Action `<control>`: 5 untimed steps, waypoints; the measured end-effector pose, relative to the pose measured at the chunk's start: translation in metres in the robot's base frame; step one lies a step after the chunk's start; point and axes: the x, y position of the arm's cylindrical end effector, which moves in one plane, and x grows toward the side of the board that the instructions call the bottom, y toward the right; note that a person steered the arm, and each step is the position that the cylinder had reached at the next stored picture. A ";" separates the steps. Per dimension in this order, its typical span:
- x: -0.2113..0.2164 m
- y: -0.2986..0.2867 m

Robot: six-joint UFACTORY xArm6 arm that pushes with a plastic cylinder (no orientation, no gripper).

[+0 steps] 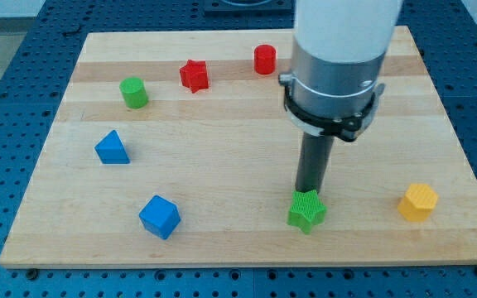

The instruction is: Push green star to the left side of the yellow hexagon

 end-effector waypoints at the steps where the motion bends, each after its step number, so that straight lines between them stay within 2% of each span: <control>1: 0.000 -0.034; 2: 0.000 -0.092; 3: 0.024 -0.108; 4: 0.053 -0.100; 5: 0.050 -0.068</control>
